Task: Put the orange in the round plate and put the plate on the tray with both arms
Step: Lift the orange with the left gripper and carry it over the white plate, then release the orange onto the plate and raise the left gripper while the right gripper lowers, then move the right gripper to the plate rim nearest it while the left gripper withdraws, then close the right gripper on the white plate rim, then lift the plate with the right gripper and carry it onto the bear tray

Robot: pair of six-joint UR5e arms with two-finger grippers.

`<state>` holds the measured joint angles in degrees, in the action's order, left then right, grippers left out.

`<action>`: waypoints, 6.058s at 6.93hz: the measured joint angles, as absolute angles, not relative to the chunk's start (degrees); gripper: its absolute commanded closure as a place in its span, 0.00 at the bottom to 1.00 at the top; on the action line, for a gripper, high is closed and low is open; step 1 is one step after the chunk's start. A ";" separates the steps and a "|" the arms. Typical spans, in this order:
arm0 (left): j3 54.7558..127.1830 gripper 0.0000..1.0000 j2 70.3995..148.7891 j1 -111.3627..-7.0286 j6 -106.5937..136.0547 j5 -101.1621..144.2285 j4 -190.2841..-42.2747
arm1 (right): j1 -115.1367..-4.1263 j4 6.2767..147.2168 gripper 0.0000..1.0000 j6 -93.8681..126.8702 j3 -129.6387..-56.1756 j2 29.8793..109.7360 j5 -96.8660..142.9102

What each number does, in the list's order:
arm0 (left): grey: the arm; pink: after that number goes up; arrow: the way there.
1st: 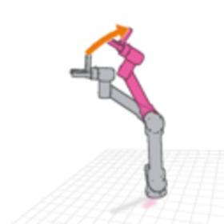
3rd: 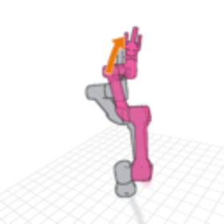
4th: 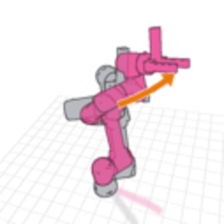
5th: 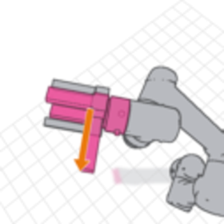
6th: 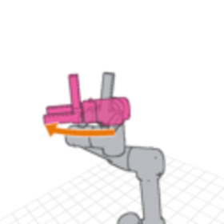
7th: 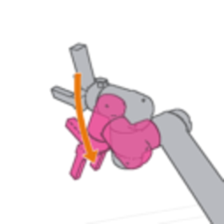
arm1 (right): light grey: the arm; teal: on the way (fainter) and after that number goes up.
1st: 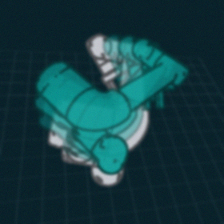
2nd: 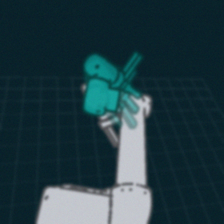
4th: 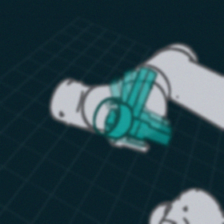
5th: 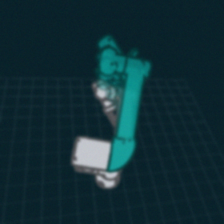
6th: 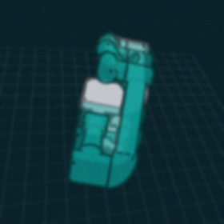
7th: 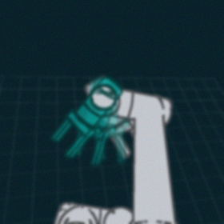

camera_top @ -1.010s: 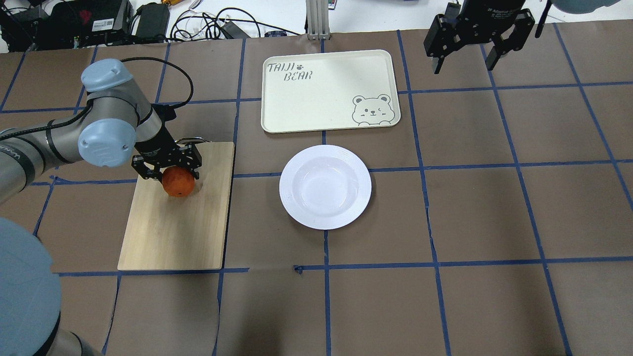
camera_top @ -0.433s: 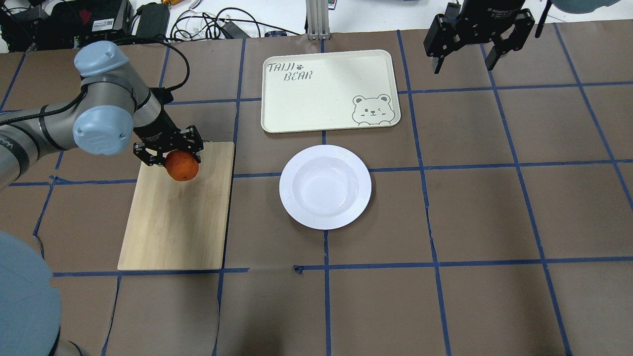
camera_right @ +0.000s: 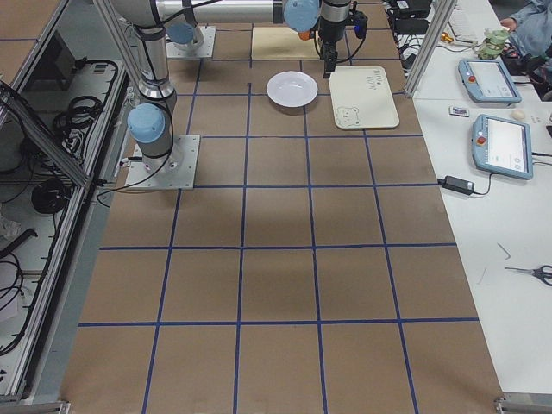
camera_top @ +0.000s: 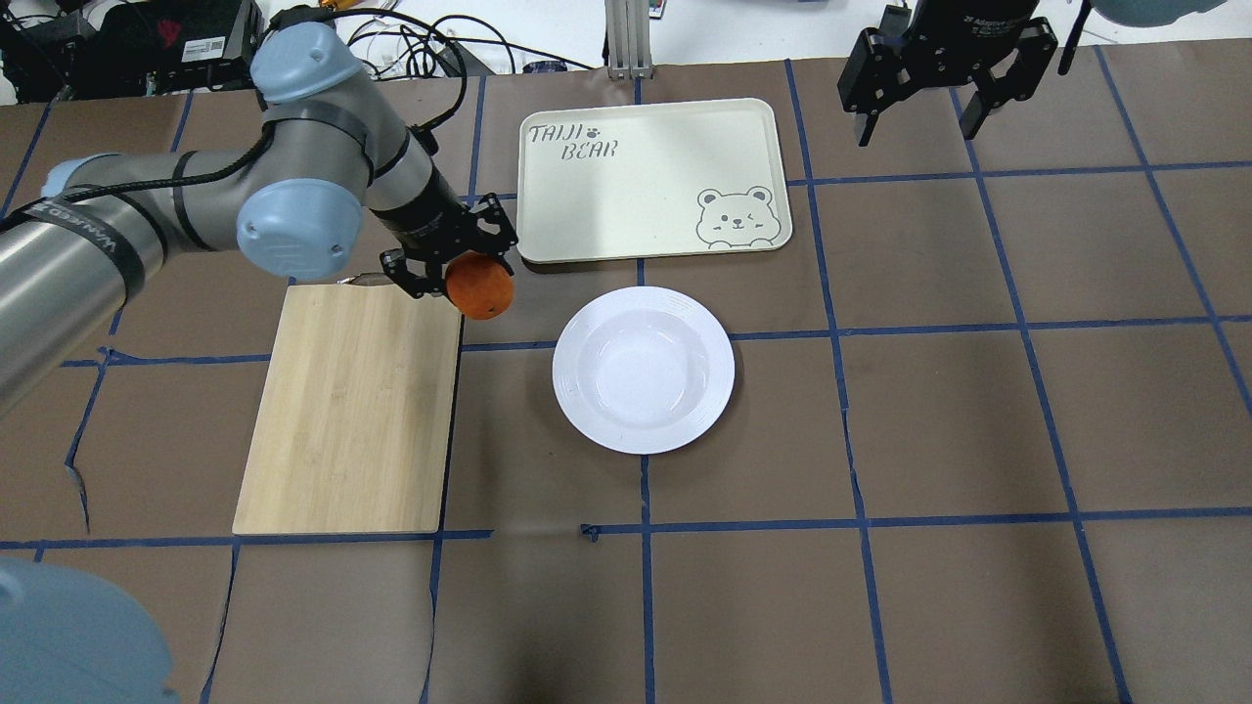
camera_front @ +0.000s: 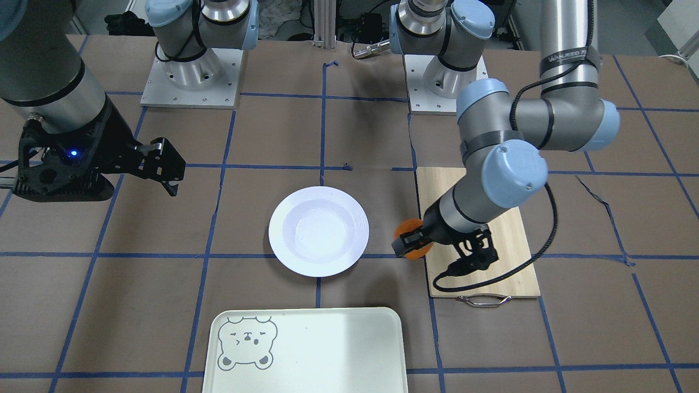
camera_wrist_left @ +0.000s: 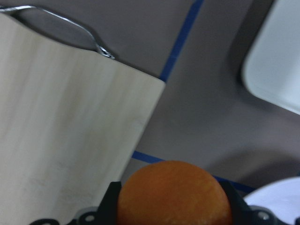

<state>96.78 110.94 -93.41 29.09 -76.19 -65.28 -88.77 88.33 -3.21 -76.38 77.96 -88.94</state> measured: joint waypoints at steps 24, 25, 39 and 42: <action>88.77 0.00 93.06 -82.70 1.96 -92.97 -84.80 | -93.76 143.43 0.00 11.51 -118.36 68.82 -62.96; 89.33 0.00 92.72 -82.63 1.09 -92.95 -84.81 | -94.27 144.46 0.00 11.99 -118.35 68.18 -63.05; 91.87 0.00 89.96 -82.55 -5.78 -93.09 -84.81 | -96.84 144.56 0.92 13.71 -116.66 66.98 -63.45; 91.93 0.00 89.92 -82.46 -6.16 -93.22 -84.82 | -96.40 143.92 0.92 15.78 -115.09 68.06 -61.23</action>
